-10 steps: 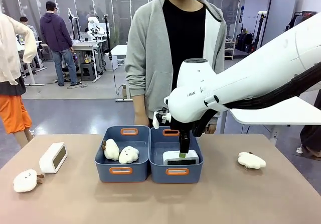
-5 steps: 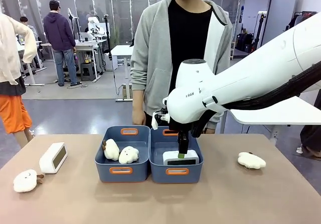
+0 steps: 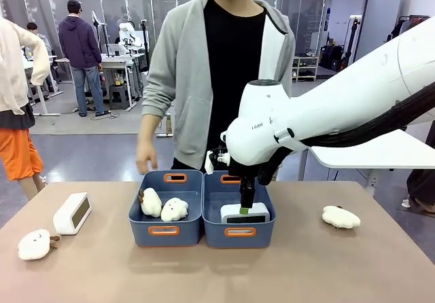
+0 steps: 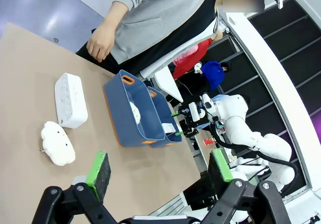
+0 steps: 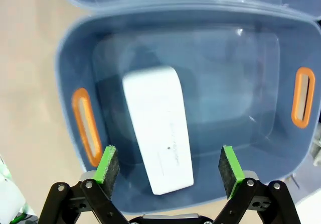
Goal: Sort the digital clocks into the basket.
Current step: Pick up the Digital clock from the table and place it into the empty Plastic storage basket.
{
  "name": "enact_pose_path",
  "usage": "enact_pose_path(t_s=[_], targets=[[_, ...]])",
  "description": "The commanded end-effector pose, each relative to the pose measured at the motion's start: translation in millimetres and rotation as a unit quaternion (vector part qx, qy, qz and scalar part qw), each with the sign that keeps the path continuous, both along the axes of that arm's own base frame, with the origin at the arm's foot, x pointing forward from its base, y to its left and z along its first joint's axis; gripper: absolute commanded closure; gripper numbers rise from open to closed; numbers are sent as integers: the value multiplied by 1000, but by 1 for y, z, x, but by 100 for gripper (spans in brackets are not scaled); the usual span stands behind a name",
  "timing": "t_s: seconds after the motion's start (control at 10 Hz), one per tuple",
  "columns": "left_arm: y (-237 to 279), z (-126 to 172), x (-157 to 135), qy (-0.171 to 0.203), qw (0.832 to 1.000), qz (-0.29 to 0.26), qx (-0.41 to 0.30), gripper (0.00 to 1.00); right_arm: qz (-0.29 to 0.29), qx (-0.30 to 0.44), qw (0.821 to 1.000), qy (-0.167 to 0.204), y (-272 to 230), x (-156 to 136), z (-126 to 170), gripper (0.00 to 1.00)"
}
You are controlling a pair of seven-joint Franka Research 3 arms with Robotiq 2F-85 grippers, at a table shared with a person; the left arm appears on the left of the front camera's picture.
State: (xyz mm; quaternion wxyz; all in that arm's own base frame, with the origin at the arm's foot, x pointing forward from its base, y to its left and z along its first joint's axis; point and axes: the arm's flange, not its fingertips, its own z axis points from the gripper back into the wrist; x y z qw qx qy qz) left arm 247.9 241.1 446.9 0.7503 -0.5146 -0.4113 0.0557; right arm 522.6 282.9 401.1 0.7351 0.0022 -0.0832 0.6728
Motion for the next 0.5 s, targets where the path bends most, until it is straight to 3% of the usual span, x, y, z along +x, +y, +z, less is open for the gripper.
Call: enact_pose_path(t_s=[0.0, 0.2, 0.3, 0.4], targets=[[2, 1, 1, -14, 1000, -2, -5, 0, -13, 76, 996, 45, -28, -32, 49, 0], [2, 1, 1, -14, 1000, -2, -5, 0, -105, 124, 986, 45, -68, -51, 98, 0], [2, 1, 1, -14, 1000, -2, -5, 0, -159, 143, 975, 66, -102, -58, 108, 0], [2, 1, 1, -14, 1000, -2, -5, 0, -209, 165, 957, 113, -138, -69, 116, 0]])
